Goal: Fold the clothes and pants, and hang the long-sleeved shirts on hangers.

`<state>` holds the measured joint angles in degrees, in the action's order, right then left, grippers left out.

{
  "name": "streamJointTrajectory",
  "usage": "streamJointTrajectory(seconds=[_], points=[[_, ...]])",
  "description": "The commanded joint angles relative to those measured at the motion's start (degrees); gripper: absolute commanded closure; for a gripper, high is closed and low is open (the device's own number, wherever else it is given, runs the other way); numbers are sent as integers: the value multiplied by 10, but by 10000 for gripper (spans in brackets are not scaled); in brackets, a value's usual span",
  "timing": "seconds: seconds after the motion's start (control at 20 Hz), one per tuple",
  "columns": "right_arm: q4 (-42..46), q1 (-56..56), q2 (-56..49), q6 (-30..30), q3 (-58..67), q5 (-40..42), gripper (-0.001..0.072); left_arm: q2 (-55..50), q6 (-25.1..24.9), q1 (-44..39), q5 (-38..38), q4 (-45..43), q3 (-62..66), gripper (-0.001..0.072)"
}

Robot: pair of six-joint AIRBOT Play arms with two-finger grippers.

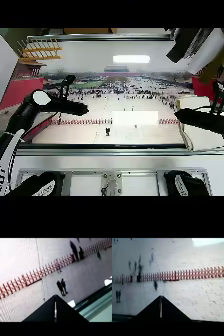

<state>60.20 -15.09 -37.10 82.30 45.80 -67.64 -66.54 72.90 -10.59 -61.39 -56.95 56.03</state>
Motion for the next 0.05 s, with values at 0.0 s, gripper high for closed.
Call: streamJointTrajectory(seconds=[0.0], points=[[-1,1,1,0,0,0,694,0,0,0,0,0,0,690]])
